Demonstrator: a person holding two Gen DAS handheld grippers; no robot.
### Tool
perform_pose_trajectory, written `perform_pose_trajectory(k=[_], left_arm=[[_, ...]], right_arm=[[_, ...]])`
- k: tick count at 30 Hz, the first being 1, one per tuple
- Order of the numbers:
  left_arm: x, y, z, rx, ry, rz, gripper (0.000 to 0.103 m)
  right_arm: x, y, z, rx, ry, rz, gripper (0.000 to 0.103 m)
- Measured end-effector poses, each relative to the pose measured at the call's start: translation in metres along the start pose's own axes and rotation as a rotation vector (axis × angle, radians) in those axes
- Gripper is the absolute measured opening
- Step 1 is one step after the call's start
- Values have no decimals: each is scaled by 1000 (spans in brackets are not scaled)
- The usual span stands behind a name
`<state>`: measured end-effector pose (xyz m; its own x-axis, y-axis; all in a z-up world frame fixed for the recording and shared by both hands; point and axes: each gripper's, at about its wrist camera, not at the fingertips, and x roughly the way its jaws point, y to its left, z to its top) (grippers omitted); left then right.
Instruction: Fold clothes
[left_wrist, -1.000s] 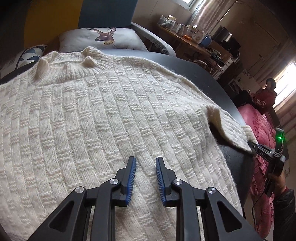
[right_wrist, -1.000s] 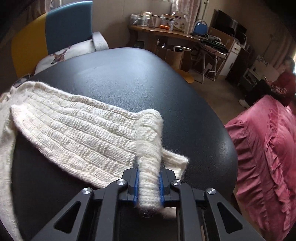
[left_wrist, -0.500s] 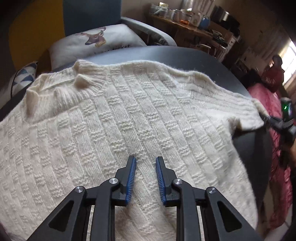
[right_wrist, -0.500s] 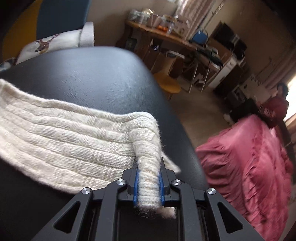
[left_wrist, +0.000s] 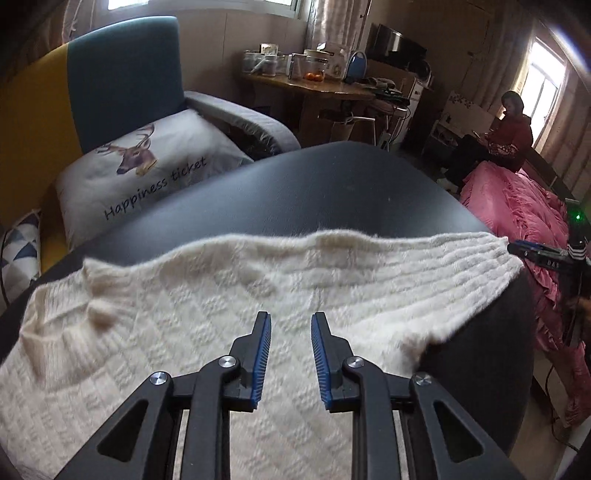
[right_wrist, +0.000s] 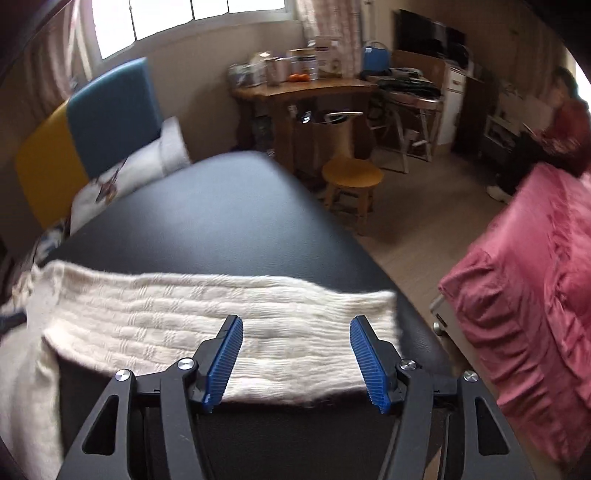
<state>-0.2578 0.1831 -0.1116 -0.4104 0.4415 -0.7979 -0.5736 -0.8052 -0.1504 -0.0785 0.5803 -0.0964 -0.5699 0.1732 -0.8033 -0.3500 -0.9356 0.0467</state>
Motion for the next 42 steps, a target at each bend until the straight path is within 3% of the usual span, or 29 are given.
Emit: perform_pose_trajectory(k=[2, 5, 7, 12, 18, 21, 25, 27, 34, 36, 40, 42], left_arm=[[15, -3, 11, -3, 12, -16, 22], [53, -10, 19, 17, 65, 24, 22], [74, -2, 15, -13, 122, 38, 22], [74, -1, 9, -7, 91, 35, 22], [58, 7, 21, -43, 45, -26, 22], [48, 5, 34, -15, 21, -25, 22], [59, 13, 40, -11, 43, 29, 22], [63, 16, 39, -18, 46, 40, 22], [77, 27, 34, -41, 57, 82, 22], [60, 24, 29, -70, 30, 26, 21], [13, 5, -1, -47, -31, -139, 21], [-1, -5, -24, -35, -21, -195, 21]], right_arm=[[17, 12, 1, -28, 26, 26, 62], [46, 23, 4, -60, 65, 60, 62], [63, 24, 6, -66, 78, 55, 68], [73, 18, 10, -57, 39, -38, 78], [74, 22, 17, -45, 48, -51, 81], [52, 49, 21, -85, 7, 3, 81], [27, 133, 16, -251, -19, 227, 81], [29, 178, 8, -354, 0, 239, 81], [67, 206, -19, -398, 106, 173, 83], [77, 213, -26, -408, 133, 156, 93], [77, 202, -28, -378, 105, 167, 97], [78, 204, -27, -383, 108, 162, 98]])
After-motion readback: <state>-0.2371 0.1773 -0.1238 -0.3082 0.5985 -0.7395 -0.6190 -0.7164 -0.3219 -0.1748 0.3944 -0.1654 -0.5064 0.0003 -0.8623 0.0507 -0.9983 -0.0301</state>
